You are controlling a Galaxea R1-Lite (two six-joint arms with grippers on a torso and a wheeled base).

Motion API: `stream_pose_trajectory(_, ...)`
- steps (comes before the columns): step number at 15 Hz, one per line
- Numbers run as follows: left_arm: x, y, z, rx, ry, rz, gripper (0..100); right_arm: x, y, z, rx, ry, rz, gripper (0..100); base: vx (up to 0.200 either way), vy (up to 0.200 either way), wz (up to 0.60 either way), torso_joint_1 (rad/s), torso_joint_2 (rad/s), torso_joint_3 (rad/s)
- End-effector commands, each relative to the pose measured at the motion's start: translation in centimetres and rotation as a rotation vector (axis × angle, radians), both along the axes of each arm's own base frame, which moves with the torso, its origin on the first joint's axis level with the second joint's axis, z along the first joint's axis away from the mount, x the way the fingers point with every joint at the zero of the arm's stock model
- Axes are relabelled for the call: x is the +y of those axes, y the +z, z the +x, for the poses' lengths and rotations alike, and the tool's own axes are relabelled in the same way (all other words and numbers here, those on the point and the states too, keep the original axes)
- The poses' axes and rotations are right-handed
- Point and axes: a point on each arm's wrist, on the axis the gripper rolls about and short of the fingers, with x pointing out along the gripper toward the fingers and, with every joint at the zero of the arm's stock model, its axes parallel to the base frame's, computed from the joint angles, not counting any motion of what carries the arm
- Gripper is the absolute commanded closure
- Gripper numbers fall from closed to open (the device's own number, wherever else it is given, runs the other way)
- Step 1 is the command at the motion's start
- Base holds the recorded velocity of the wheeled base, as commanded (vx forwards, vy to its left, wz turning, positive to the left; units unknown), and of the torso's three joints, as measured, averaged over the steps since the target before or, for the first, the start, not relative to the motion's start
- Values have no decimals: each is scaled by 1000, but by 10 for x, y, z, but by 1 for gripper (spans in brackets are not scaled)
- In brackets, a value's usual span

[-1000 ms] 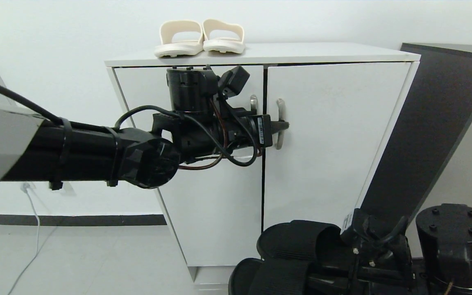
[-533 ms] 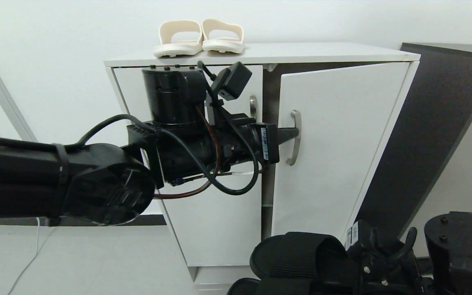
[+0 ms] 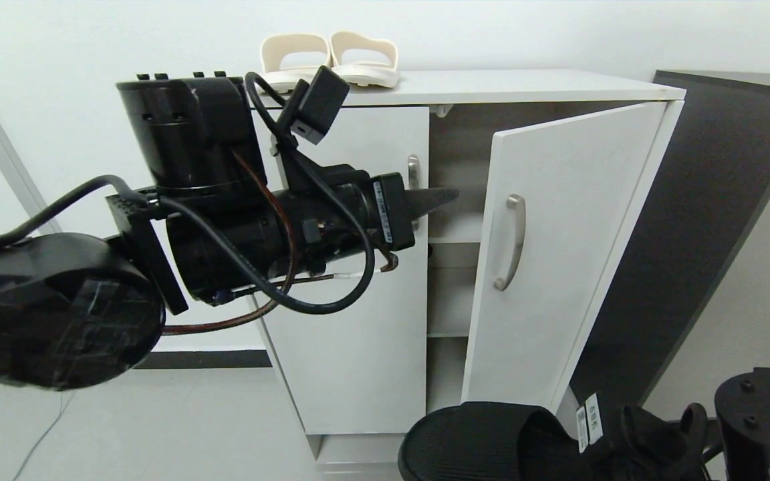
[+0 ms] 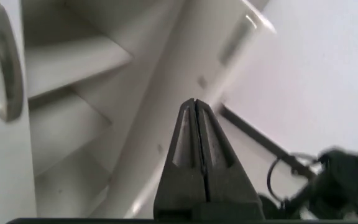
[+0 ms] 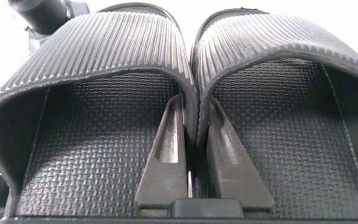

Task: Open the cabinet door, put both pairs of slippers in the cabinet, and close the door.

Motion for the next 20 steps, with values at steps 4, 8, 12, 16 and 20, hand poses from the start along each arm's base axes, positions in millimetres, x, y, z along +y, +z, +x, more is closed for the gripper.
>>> stream_pose_trajectory(4, -28, -19, 40, 4, 5, -8, 100, 0, -2, -6, 1, 22, -6, 100, 0, 0, 0, 0, 0, 0)
stream_pose_trajectory(8, -40, -31, 54, 21, 17, 5, 100, 0, -5, -11, 5, 43, -17, 100, -50, 0, 0, 2, 2, 1)
stream_pose_trajectory(12, -54, -42, 51, 22, 21, 9, 100, 1, -6, -15, -13, 72, -29, 100, -150, 0, 0, 4, 2, 3)
stream_pose_trajectory(16, -85, -44, 9, -49, -112, -42, 100, -2, -10, -18, -45, 97, -50, 100, 0, 0, 0, 0, 0, 0)
stream_pose_trajectory(20, -81, -43, 13, -59, -95, -52, 100, -2, -9, -18, -47, 97, -47, 100, 0, 0, 0, 0, 0, 0)
